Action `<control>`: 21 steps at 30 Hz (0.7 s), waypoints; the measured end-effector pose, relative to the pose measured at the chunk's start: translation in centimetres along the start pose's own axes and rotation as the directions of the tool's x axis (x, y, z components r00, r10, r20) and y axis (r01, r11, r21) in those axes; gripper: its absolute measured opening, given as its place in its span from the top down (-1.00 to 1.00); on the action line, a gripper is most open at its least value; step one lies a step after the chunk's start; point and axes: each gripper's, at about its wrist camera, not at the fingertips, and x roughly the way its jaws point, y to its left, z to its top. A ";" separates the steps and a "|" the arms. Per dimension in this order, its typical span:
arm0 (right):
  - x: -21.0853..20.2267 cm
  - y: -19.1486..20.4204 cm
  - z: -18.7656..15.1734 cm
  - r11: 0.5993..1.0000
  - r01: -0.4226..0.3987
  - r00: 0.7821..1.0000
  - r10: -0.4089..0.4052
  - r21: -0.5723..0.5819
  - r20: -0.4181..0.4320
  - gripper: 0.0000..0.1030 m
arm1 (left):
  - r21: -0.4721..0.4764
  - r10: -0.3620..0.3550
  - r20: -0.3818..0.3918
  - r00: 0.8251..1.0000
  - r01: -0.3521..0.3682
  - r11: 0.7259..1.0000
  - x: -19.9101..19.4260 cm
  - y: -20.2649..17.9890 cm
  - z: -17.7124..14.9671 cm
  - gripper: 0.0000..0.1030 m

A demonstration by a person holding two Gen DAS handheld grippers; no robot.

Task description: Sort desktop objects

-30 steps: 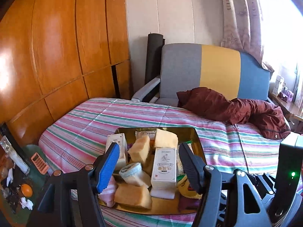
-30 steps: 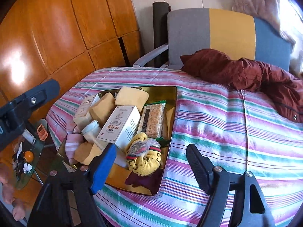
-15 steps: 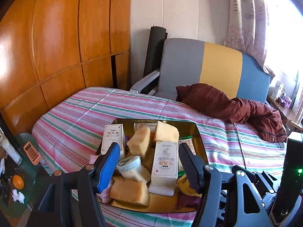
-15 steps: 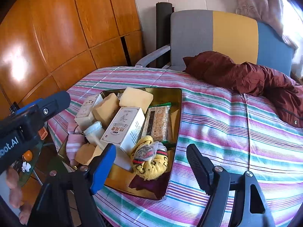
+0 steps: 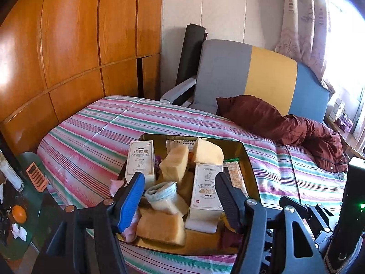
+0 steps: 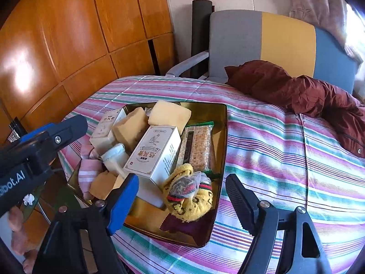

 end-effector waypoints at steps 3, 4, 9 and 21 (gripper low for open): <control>0.1 0.0 0.0 1.000 -0.002 1.000 0.002 0.000 0.000 -0.54 | -0.002 0.005 -0.004 1.000 -0.005 1.000 0.2 0.1 0.0 -0.27; 0.1 0.0 0.0 1.000 -0.002 1.000 0.002 0.000 -0.001 -0.54 | -0.003 0.005 -0.007 1.000 -0.005 1.000 0.2 0.1 0.0 -0.27; 0.4 0.1 0.0 1.000 -0.004 1.000 0.004 0.006 -0.001 -0.54 | 0.008 0.016 -0.008 1.000 -0.016 1.000 0.4 0.0 -0.2 -0.27; 0.2 -0.4 0.0 1.000 0.000 1.000 0.000 0.018 0.017 -0.59 | 0.009 0.015 -0.031 0.999 -0.015 1.000 0.7 0.1 -0.4 -0.12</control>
